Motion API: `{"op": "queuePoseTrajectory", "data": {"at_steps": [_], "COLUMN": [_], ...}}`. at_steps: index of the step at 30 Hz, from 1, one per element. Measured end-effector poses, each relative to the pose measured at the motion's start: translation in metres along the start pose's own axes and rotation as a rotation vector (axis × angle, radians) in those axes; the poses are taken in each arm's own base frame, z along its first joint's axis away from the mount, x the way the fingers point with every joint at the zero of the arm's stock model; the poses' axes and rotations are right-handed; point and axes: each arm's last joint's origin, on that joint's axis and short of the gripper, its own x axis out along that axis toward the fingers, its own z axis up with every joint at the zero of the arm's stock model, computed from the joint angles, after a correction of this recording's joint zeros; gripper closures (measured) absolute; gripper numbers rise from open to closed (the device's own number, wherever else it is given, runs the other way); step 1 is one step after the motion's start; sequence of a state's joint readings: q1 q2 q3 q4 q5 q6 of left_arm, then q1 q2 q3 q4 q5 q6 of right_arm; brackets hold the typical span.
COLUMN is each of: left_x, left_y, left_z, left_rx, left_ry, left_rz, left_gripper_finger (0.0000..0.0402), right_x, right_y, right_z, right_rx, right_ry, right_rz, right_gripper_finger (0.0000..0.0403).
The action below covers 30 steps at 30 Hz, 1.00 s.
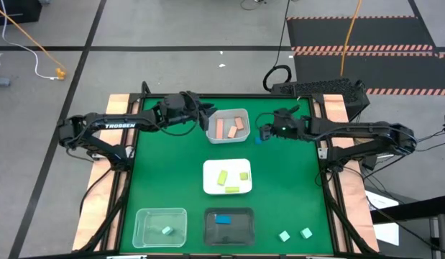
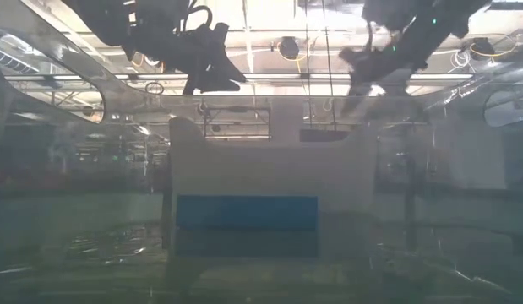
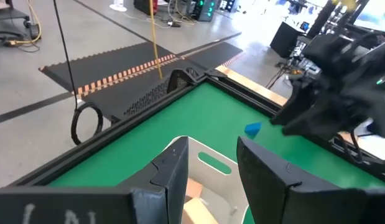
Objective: Sort & place blocks by color
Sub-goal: Put the left blue block into the black bin
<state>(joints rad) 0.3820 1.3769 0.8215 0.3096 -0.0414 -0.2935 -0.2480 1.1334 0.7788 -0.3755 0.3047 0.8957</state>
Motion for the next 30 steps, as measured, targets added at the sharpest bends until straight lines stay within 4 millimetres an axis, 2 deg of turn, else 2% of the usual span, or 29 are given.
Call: {"op": "queuePoseTrajectory", "data": {"at_steps": [6,14,30], "left_x": [0.0,0.0,0.0], "left_y": [0.0,0.0,0.0], "left_z": [0.0,0.0,-0.001], "left_rx": [-0.031,-0.034,0.0], "left_ry": [-0.001,-0.001,0.005], "left_rz": [0.0,0.0,0.003], "left_gripper_finger": [0.0266,0.0266,0.0266], "right_x": [0.026,0.061,0.08], "right_y": [-0.008,-0.011,-0.008], "right_z": [-0.013,-0.033,-0.031], "right_rx": [0.137,0.146,0.249], "right_ry": [0.199,0.347,0.216], "right_rz": [-0.096,-0.188,-0.206], "right_gripper_finger": [0.0211,0.0211,0.0211]}}
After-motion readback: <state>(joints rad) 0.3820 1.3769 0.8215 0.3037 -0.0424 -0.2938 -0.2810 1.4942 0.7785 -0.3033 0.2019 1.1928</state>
